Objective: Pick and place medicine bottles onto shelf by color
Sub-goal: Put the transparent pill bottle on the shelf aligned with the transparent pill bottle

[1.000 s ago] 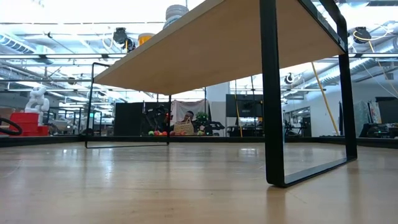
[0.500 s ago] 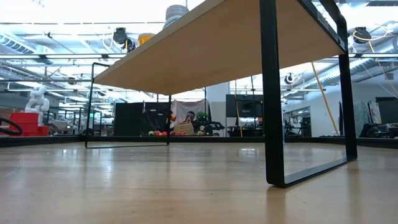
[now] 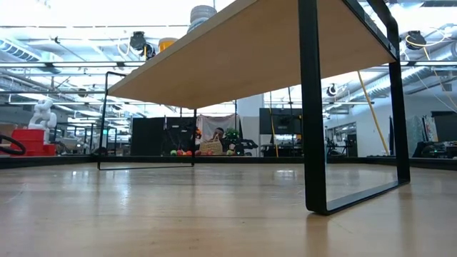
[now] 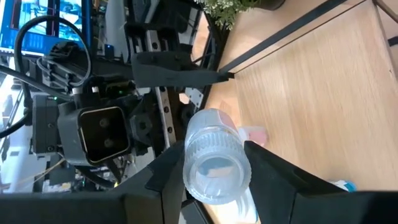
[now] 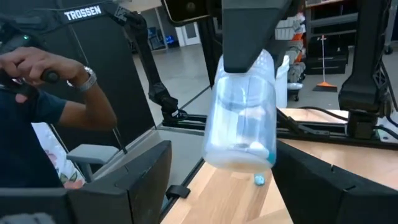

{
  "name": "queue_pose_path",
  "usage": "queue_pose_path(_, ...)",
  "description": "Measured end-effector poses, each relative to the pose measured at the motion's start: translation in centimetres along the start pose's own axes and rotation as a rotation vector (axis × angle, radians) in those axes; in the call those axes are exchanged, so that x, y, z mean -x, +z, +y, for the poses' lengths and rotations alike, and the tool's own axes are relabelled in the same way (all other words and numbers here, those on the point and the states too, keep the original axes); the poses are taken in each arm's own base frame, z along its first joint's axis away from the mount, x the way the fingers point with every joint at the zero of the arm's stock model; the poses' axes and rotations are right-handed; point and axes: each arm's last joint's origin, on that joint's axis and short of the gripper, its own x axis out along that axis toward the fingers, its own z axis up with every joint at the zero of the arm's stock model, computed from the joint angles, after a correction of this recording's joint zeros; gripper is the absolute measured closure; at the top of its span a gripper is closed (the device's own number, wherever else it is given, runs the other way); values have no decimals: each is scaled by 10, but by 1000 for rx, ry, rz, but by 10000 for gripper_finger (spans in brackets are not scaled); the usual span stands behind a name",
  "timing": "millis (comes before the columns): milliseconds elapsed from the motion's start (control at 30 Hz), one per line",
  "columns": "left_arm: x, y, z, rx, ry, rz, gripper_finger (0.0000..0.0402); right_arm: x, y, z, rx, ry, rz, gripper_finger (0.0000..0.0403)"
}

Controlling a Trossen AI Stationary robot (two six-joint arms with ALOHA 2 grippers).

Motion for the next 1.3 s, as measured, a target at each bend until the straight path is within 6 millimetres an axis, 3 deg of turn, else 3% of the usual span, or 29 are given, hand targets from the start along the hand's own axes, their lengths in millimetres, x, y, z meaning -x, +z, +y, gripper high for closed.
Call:
queue_pose_path(200,-3,1,-1,-15,0,0,248,0,2,0,9,2,-15,149)
queue_pose_path(567,-3,1,0,-13,1,-6,245,0,1,0,20,-3,-14,230)
queue_pose_path(733,-2,2,0,61,25,15,207,0,2,0,57,-17,-18,247)
queue_pose_path(1000,2,8,-3,143,70,58,129,1,3,0,68,-19,-21,239)
queue_pose_path(1300,5,13,-5,394,102,68,96,11,11,7,118,-24,-26,243)
